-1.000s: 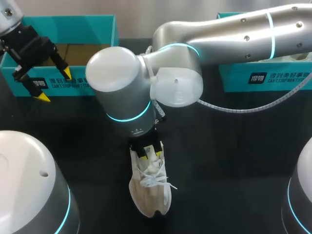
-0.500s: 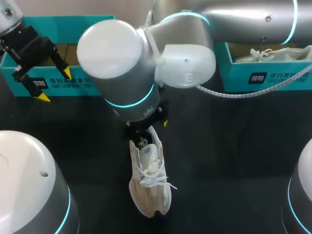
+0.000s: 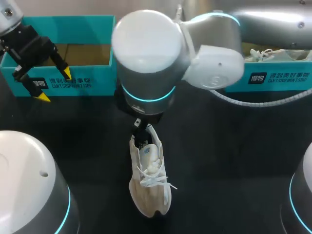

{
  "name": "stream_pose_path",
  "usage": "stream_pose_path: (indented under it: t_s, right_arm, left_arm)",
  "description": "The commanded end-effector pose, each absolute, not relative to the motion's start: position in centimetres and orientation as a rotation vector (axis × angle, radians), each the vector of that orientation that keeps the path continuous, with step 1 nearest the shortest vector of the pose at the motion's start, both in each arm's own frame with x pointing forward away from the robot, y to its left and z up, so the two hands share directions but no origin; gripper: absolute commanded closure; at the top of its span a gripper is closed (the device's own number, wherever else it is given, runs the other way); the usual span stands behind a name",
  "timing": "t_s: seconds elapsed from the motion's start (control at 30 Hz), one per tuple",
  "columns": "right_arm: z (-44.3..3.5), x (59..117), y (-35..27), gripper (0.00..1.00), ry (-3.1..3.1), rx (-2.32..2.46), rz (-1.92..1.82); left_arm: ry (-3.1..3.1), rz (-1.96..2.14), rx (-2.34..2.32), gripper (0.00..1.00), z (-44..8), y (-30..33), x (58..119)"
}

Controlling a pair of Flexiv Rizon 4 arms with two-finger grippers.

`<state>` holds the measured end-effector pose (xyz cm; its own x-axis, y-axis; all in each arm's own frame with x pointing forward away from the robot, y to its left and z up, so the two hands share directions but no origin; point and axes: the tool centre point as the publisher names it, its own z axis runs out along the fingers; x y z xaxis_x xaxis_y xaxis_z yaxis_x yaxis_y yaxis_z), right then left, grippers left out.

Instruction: Take the shoe out of the shoebox, open the shoe tongue, remove and reinsert the insole, then place the shoe into the shoebox

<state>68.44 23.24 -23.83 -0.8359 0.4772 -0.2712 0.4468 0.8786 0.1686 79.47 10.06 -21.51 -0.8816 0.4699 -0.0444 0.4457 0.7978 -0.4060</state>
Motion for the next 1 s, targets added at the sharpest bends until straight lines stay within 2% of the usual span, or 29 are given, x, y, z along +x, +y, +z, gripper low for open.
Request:
stream_pose_path:
  t_s: [0.03, 0.43, 1.0]
  right_arm:
    - [-24.1, 69.1, 22.8, 0.00, 2.759, 0.599, 0.196]
    - [-25.8, 73.3, 25.9, 0.00, 2.797, 0.059, 0.052]
    - [-31.5, 77.4, 26.4, 0.00, 2.891, -0.122, 0.052]
  left_arm:
    - [-2.924, 0.634, -0.746, 0.00, -21.5, 10.1, 79.4]
    - [-2.924, 0.634, -0.746, 0.00, -21.5, 10.1, 79.4]
    - [-2.924, 0.634, -0.746, 0.00, -21.5, 10.1, 79.4]
